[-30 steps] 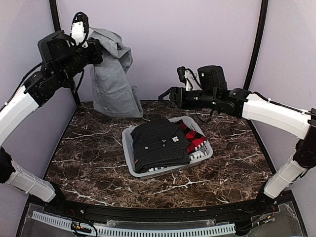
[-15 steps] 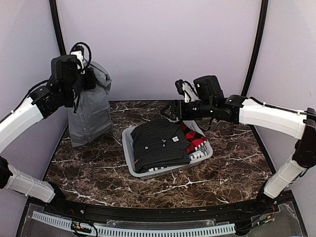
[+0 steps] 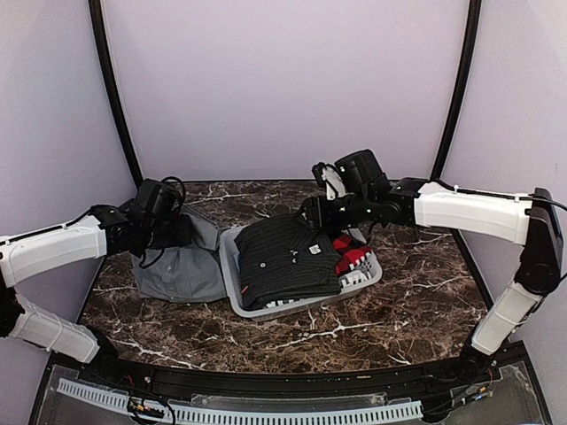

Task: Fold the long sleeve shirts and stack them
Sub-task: Place the crumpled shirt at the center of the board, then move the bin to the corner of the board.

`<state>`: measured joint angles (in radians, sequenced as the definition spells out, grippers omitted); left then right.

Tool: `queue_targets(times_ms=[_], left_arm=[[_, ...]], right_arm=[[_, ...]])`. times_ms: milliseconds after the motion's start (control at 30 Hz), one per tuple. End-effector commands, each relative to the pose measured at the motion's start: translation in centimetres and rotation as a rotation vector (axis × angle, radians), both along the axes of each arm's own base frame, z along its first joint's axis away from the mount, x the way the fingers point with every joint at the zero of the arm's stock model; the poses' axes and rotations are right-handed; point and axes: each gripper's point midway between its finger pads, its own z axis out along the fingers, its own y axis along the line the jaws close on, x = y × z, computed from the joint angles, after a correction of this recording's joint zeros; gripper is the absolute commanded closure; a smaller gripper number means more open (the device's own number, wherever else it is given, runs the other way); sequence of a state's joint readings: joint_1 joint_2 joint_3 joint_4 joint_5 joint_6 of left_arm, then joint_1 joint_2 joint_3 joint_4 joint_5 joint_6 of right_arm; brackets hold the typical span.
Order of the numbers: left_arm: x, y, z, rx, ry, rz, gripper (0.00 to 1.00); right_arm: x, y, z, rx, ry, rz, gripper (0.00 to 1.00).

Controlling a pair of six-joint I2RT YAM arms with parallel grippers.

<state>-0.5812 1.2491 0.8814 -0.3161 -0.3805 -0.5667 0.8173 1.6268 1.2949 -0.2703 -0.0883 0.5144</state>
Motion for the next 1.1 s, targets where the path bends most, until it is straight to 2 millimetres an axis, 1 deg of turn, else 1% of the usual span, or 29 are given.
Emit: queue_targets(times_ms=[0,33,67,100,133,167,200,333,433,500,600,700,800,833,967,1067], left_arm=[[-0.3,-0.8,0.7,-0.103,0.000,0.007,0.43],[-0.4,-0.8,1.0,-0.108,-0.006,0.005,0.31],[-0.4,-0.9,1.4,-0.116,-0.018,0.000,0.26],[-0.4,-0.9,1.9,-0.122,-0.027,-0.003,0.18],[-0.4,-0.9,2.5,-0.124,-0.040,-0.011,0.14],[-0.3,-1.0,3.3,-0.128,-0.056,-0.015,0.05],[-0.4,-0.8,3.8,-0.124,-0.065,-0.016,0.02],[-0.5,-0.6,6.3,-0.133,-0.119,-0.033,0.01],[-0.7,-0.6,7.9,-0.142,-0.147,-0.041,0.01],[-0.7,-0.7,8.6,-0.151,-0.159,-0.052,0.01],[-0.8,-1.3,9.3,-0.168,-0.168,-0.085,0.01],[-0.8,-2.0,9.5,-0.178,-0.167,-0.116,0.01],[-0.8,-2.5,9.4,-0.188,-0.160,-0.140,0.01],[-0.8,-2.8,9.3,-0.192,-0.154,-0.150,0.01],[-0.7,-3.7,8.8,-0.208,-0.137,-0.184,0.01],[-0.6,-4.6,8.5,-0.219,-0.128,-0.212,0.01]], right_arm=[[2.7,-3.0,-2.3,-0.044,0.030,-0.131,0.40],[3.1,-3.5,-2.5,-0.044,0.036,-0.146,0.43],[3.6,-3.9,-2.8,-0.046,0.042,-0.162,0.46],[4.0,-4.3,-3.2,-0.050,0.049,-0.179,0.49],[4.4,-4.6,-3.5,-0.052,0.054,-0.193,0.54],[4.9,-5.1,-3.9,-0.055,0.060,-0.209,0.60],[5.3,-5.5,-4.3,-0.062,0.067,-0.226,0.65],[6.9,-7.4,-6.3,-0.101,0.093,-0.300,0.87],[8.1,-8.9,-7.8,-0.154,0.103,-0.363,0.99],[8.7,-9.7,-8.7,-0.192,0.109,-0.398,1.00],[9.2,-10.0,-10.1,-0.229,0.120,-0.417,1.00],[9.8,-10.5,-11.9,-0.267,0.141,-0.433,1.00],[10.8,-11.8,-13.1,-0.291,0.158,-0.469,1.00],[11.3,-12.6,-13.3,-0.298,0.160,-0.488,1.00],[14.1,-16.7,-13.6,-0.340,0.148,-0.591,1.00],[16.4,-20.2,-13.9,-0.382,0.141,-0.674,1.00]])
